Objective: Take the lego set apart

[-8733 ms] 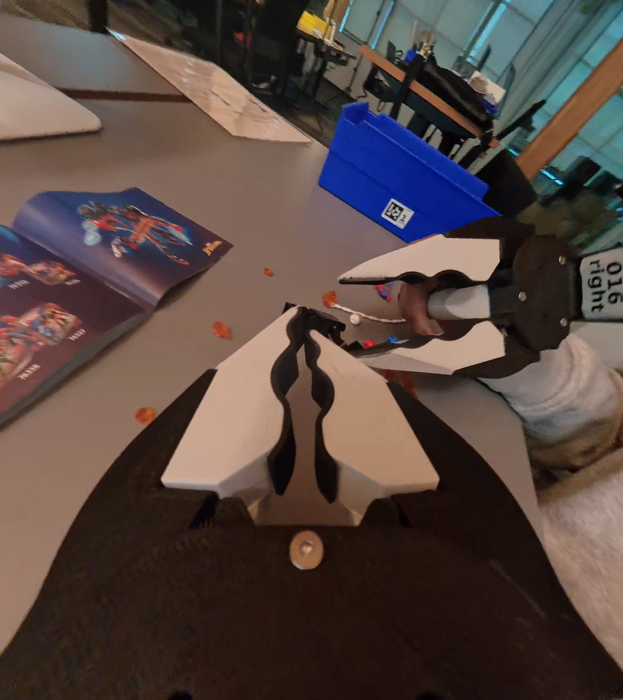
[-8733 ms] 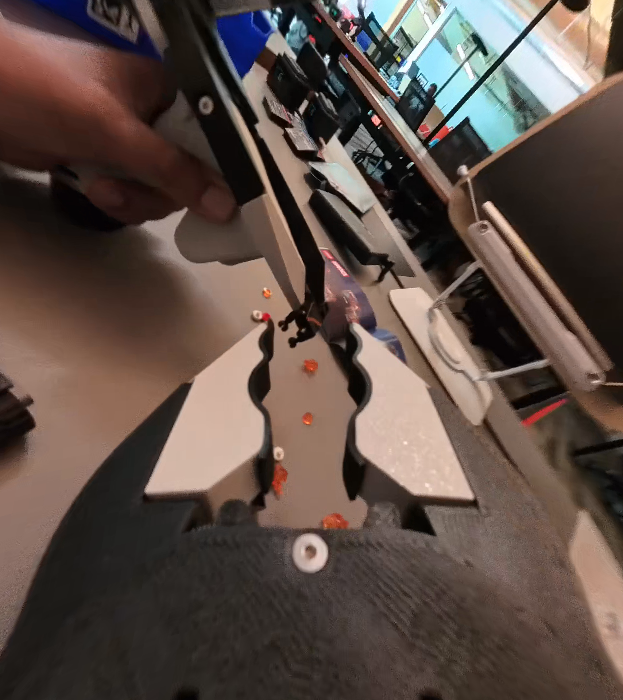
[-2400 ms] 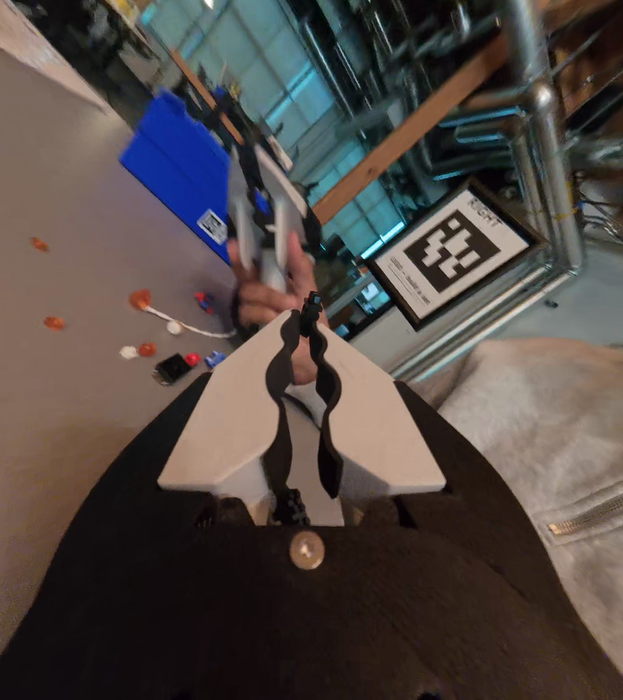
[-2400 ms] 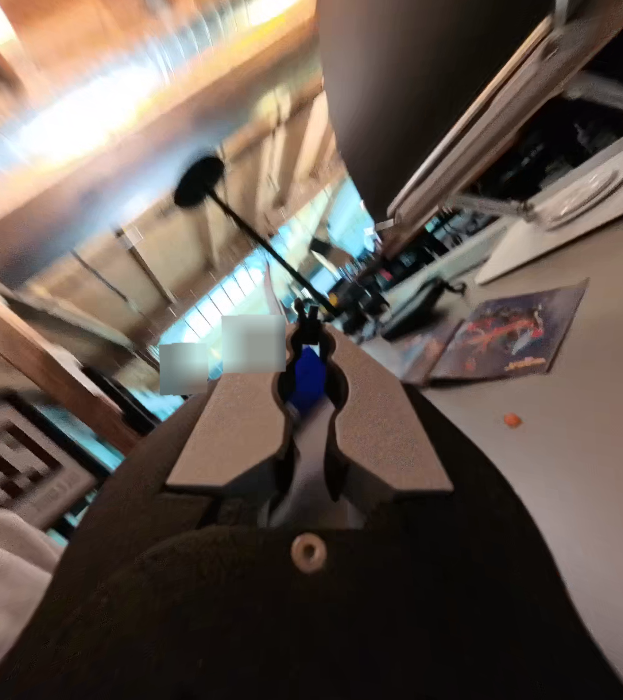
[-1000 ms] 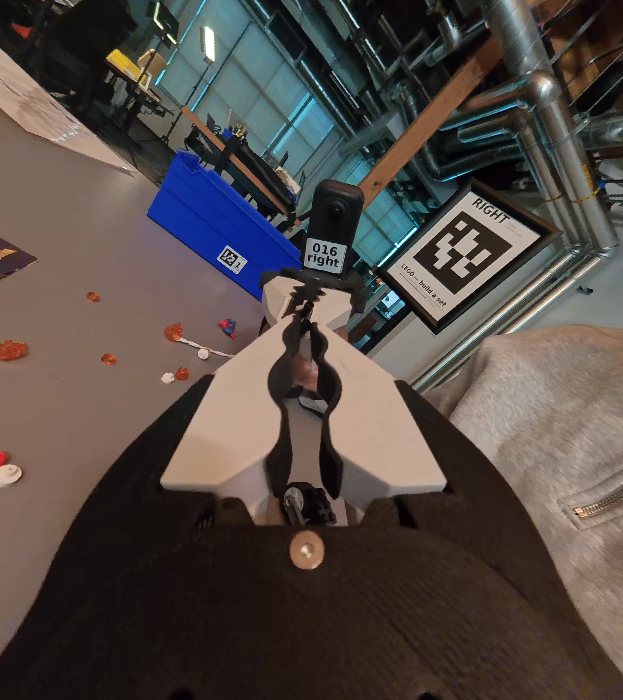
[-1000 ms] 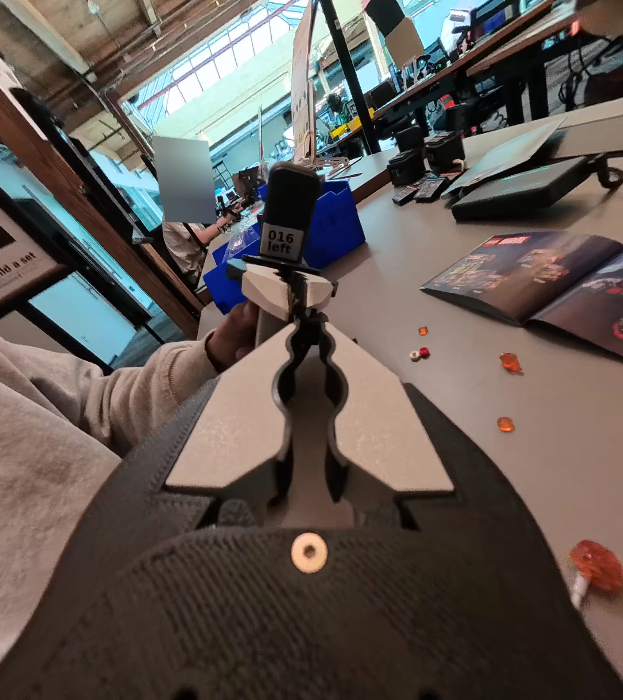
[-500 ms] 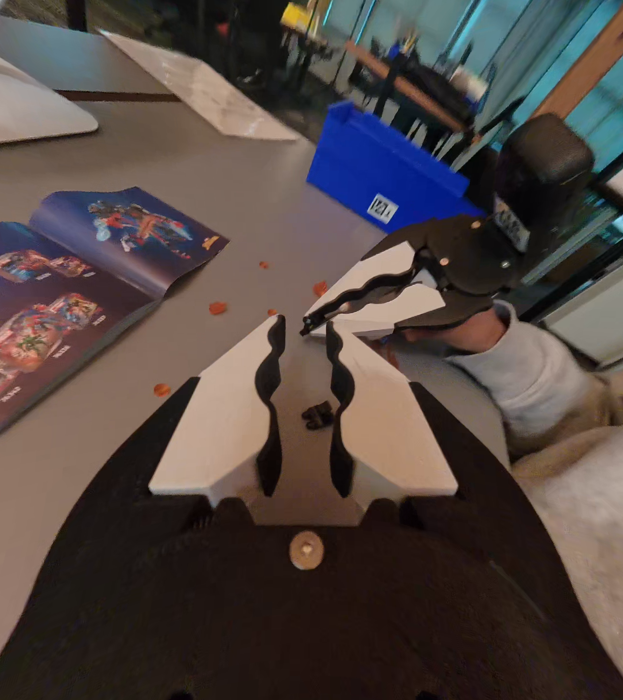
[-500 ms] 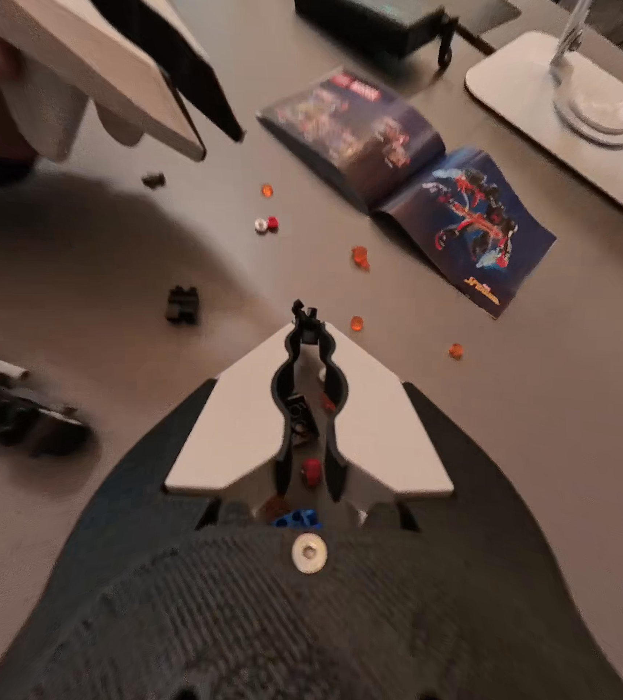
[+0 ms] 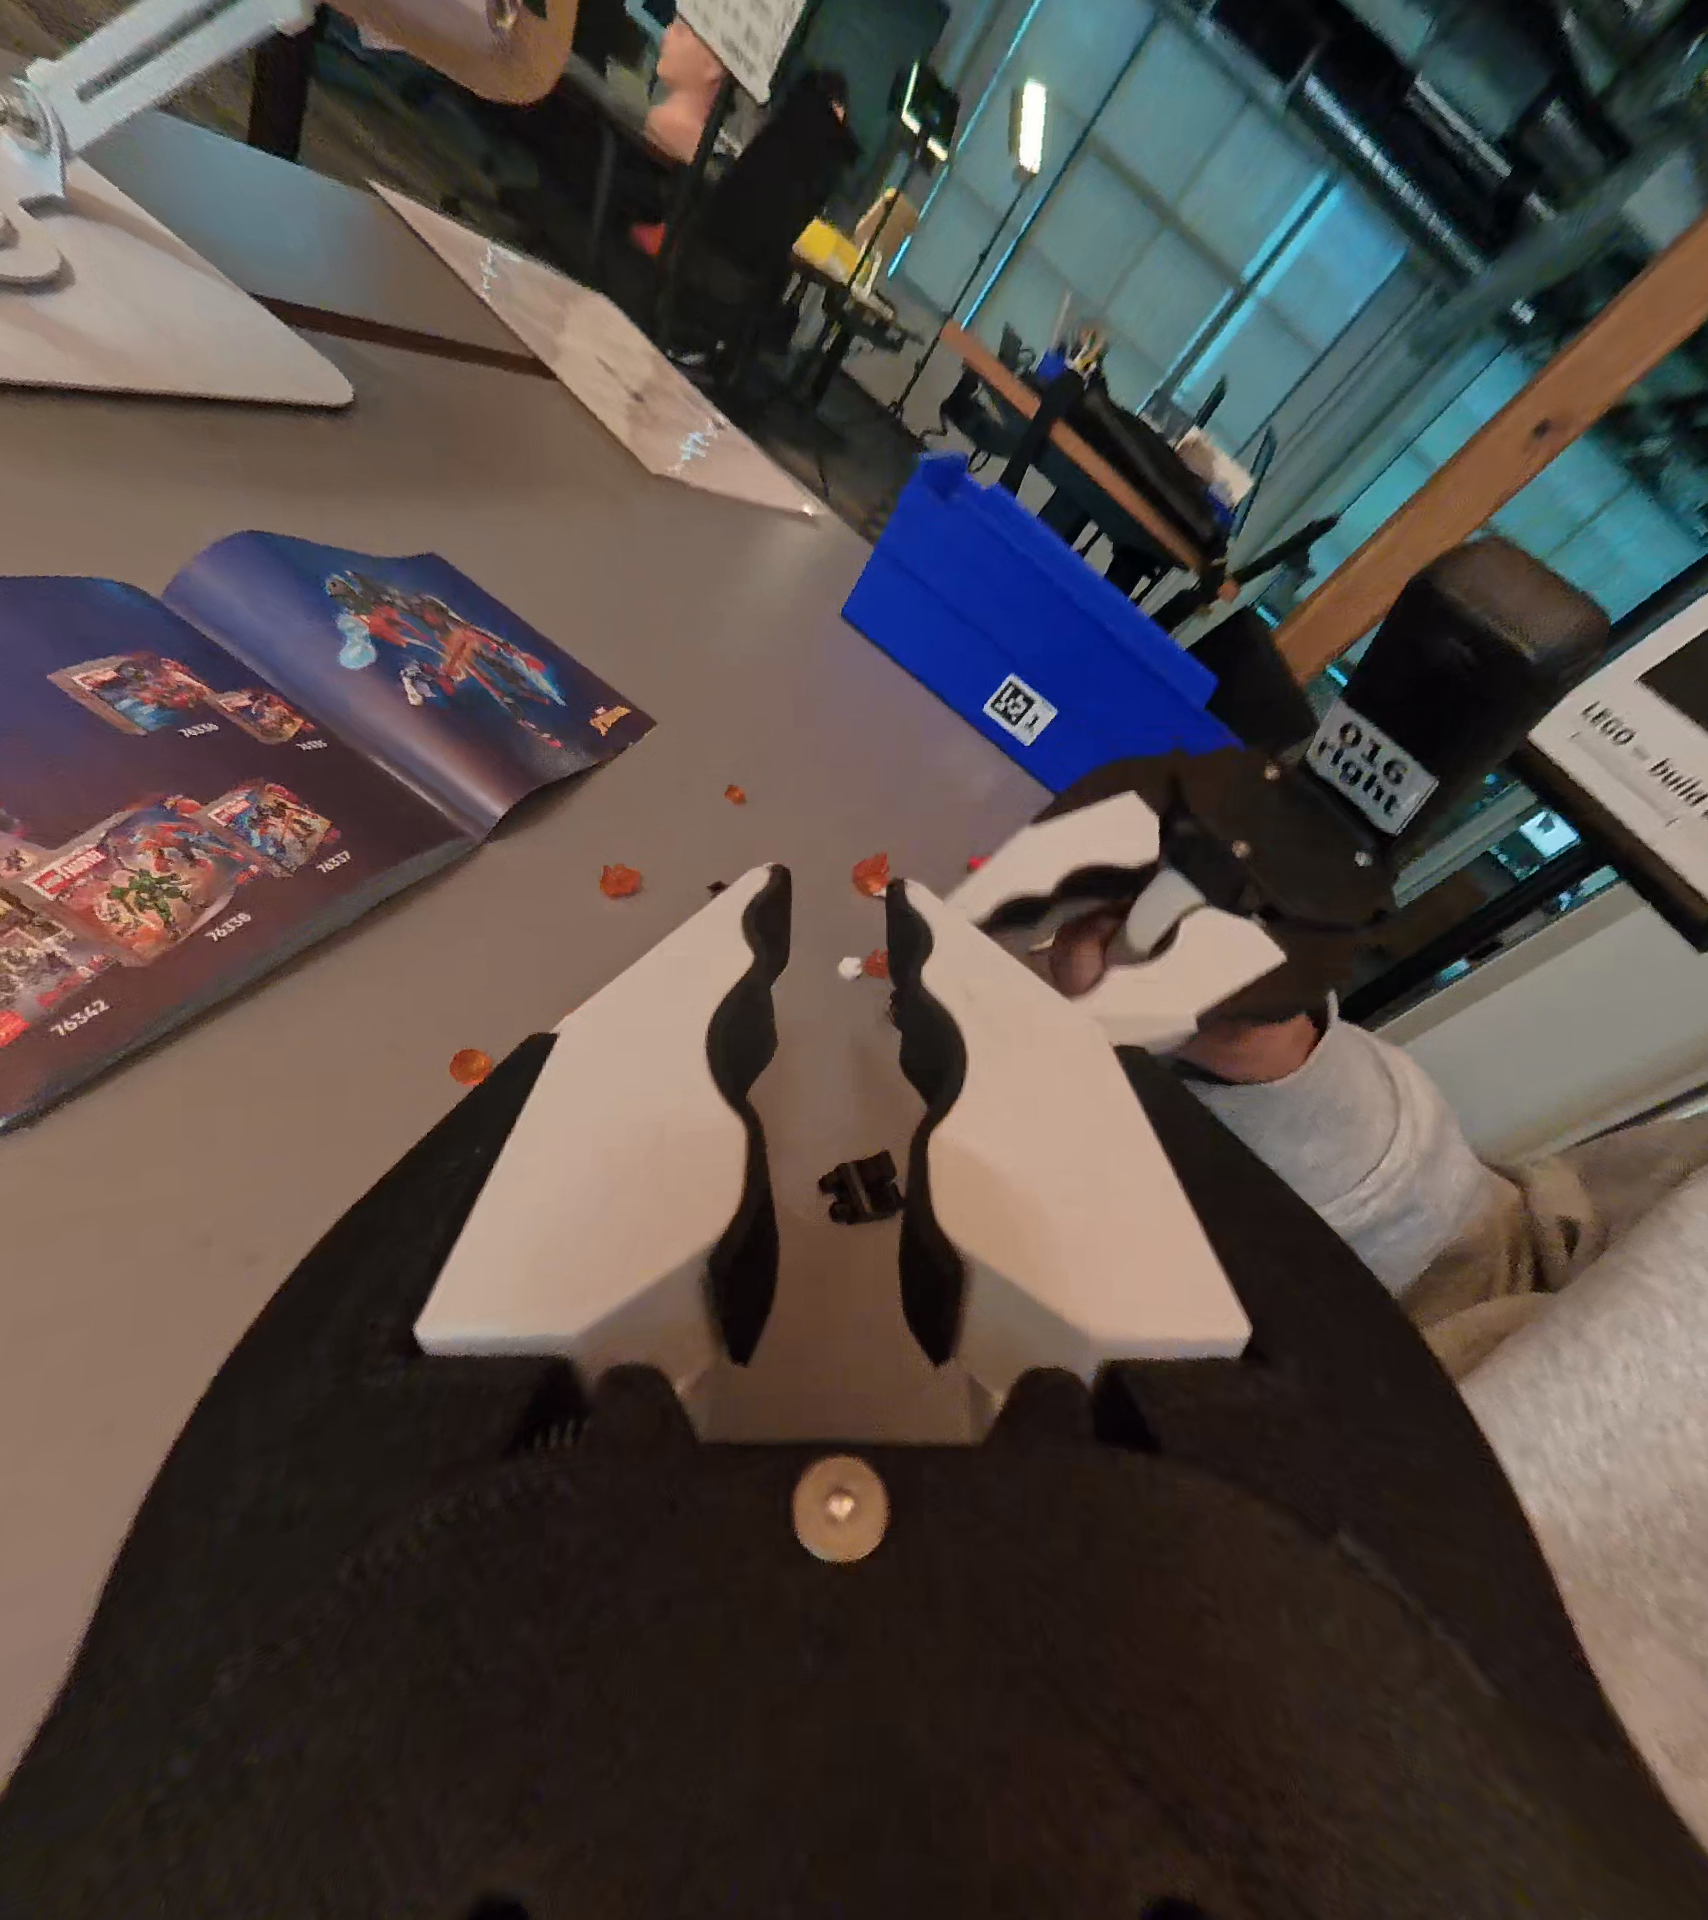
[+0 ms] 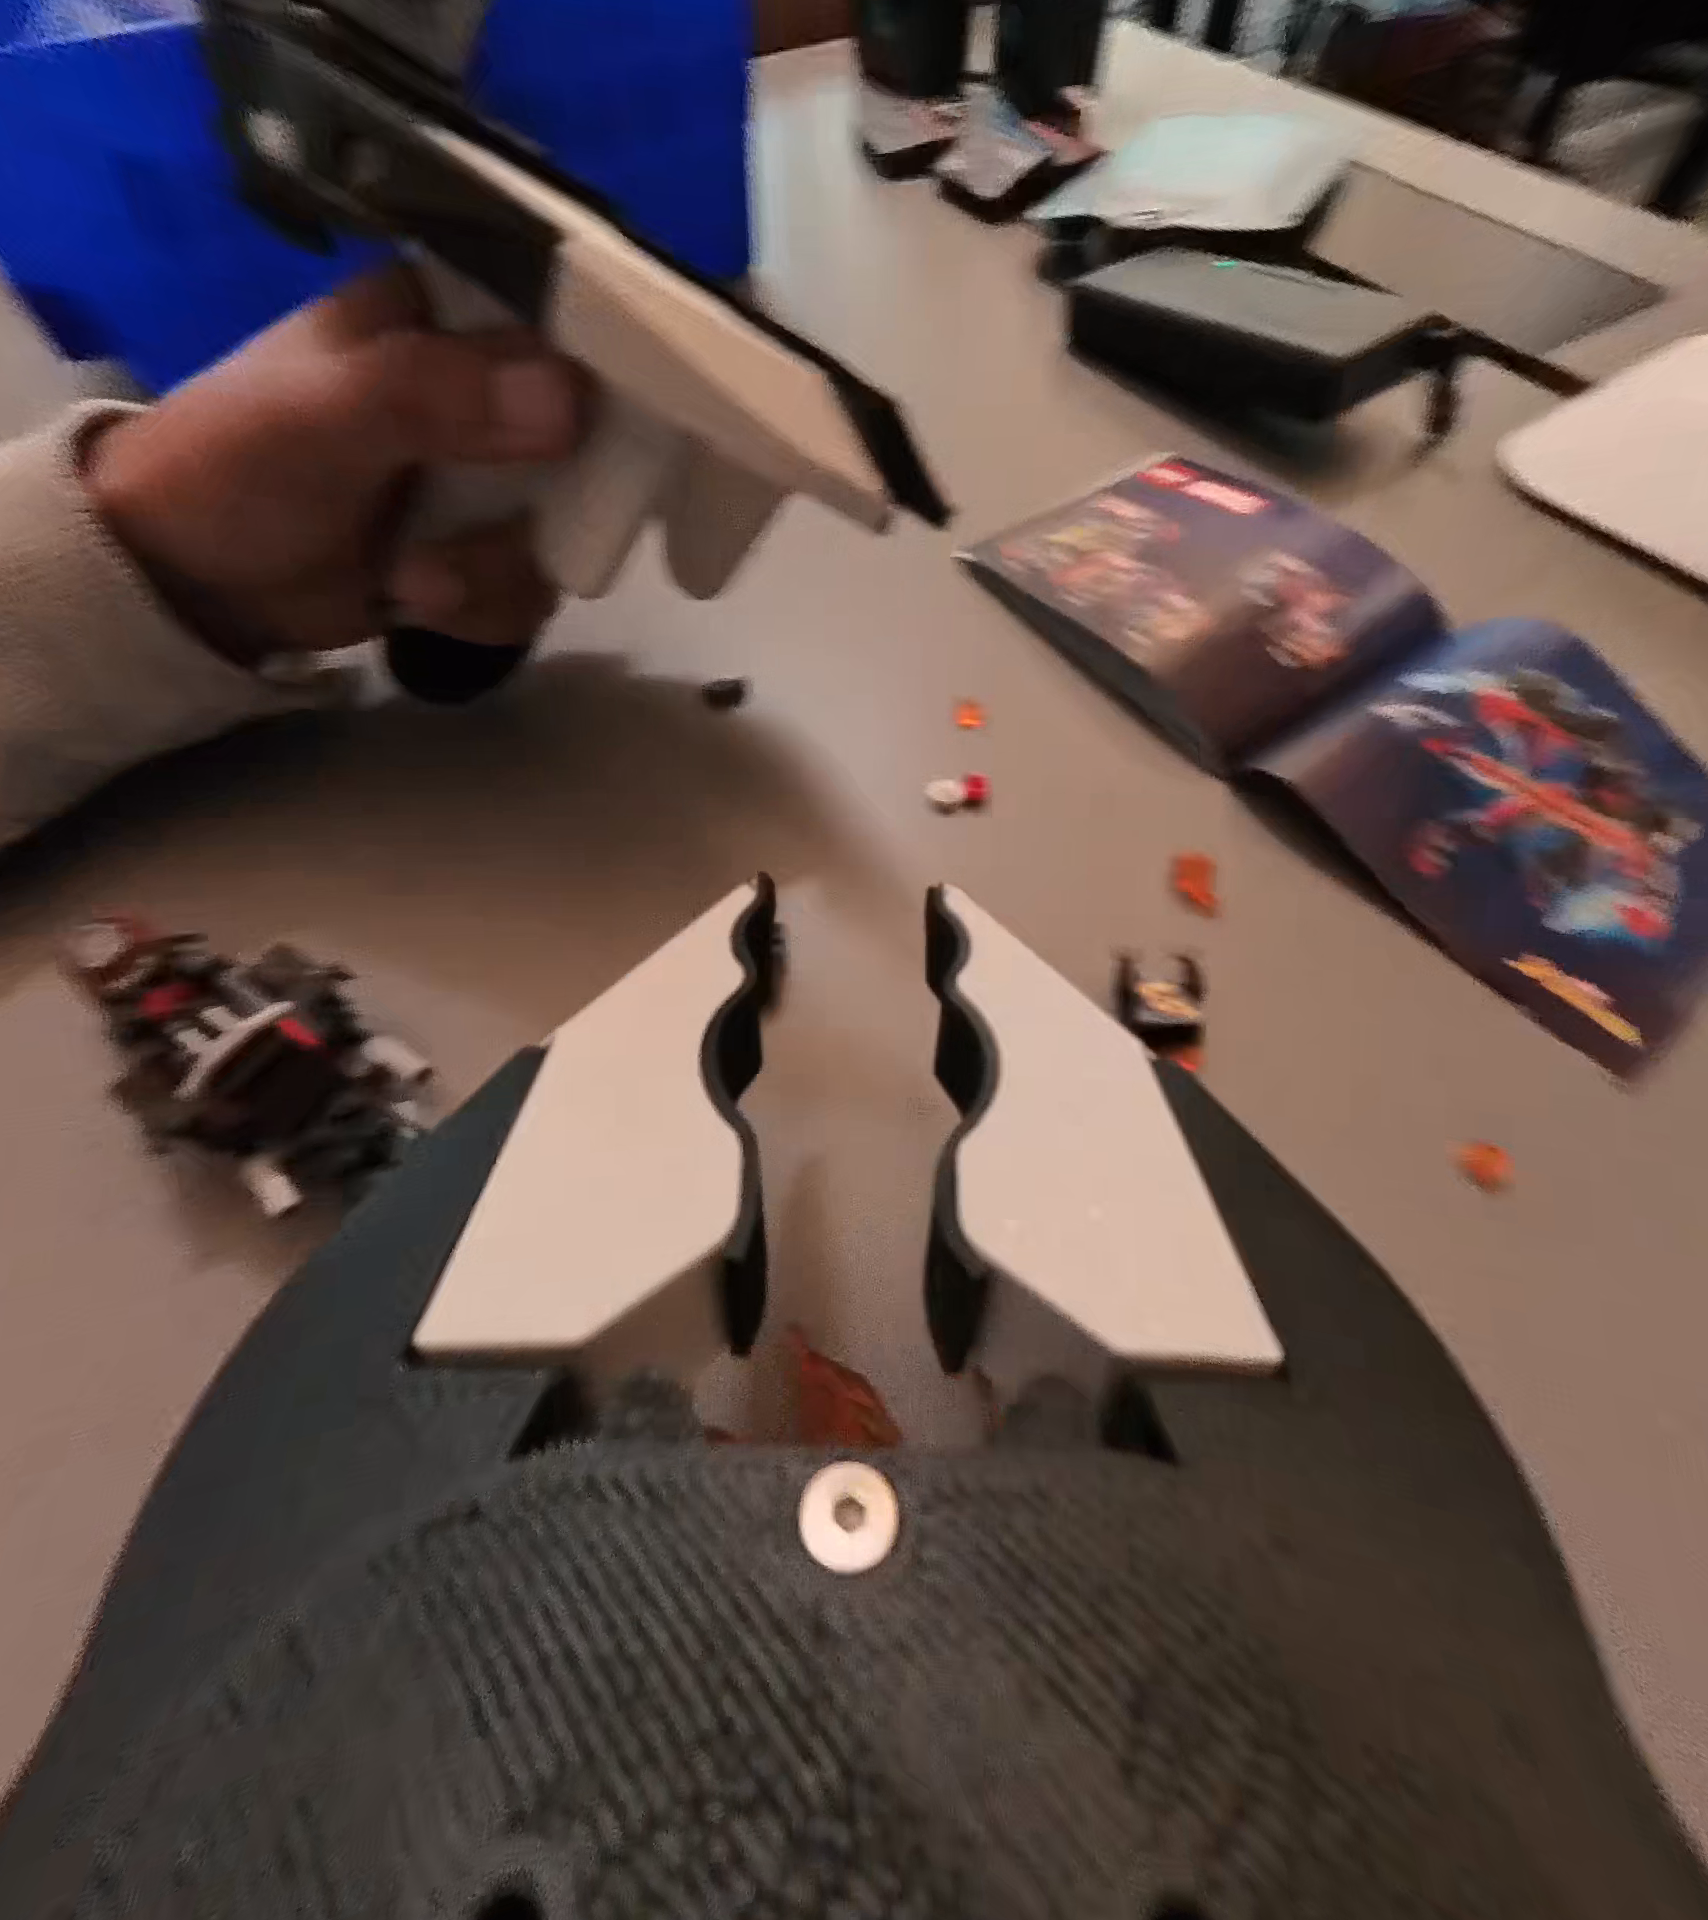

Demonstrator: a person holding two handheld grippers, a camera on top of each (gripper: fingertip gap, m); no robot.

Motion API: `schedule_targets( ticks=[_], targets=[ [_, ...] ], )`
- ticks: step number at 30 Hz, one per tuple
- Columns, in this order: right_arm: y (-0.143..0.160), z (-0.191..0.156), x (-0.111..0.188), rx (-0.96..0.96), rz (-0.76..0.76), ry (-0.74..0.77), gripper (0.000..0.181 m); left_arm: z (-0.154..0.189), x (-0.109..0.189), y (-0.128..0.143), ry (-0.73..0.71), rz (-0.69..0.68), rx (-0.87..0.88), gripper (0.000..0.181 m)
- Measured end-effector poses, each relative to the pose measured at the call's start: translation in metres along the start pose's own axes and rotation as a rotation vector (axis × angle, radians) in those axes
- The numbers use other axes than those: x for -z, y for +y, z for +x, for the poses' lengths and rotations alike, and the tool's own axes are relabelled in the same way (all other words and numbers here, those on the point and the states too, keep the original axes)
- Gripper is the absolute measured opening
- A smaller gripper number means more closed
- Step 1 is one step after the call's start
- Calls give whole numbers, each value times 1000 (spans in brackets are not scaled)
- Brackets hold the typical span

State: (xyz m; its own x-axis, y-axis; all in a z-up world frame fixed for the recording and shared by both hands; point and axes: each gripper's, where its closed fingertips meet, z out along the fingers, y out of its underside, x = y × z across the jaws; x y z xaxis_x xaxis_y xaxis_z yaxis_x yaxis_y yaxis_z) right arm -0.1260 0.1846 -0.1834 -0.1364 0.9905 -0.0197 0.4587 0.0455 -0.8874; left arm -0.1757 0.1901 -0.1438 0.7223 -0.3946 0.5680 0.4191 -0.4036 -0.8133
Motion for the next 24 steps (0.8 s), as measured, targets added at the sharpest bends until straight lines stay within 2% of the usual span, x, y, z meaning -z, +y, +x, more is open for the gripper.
schedule_targets(
  ticks=[3, 9, 11, 14, 16, 18, 21, 24],
  targets=[
    [11, -21, -12, 19, -81, -91, 30, -2, 0, 0, -2, 0, 7, 16],
    [36, -24, -24, 63, -235, -77, 26, -3, -3, 5, -15, -24, -9, 15],
    [38, -25, -26, 87, -252, -72, 19, -3, -3, 4, -11, -20, -2, 15],
    [36, -6, -25, 104, -255, 46, 14, -3, -2, 2, -10, -10, 2, 15],
    [32, 9, -19, 87, -227, 106, 21, -4, -1, 1, -16, -3, -1, 15],
    [20, 20, -5, 42, -133, 133, 28, -5, 2, -2, -25, 16, -18, 15],
    [1, 35, 40, -49, 29, 117, 31, -5, 15, -7, -56, 56, -53, 15],
    [18, 36, 86, -64, 24, 65, 35, -8, 37, 9, -135, 7, -67, 17]
  ],
)
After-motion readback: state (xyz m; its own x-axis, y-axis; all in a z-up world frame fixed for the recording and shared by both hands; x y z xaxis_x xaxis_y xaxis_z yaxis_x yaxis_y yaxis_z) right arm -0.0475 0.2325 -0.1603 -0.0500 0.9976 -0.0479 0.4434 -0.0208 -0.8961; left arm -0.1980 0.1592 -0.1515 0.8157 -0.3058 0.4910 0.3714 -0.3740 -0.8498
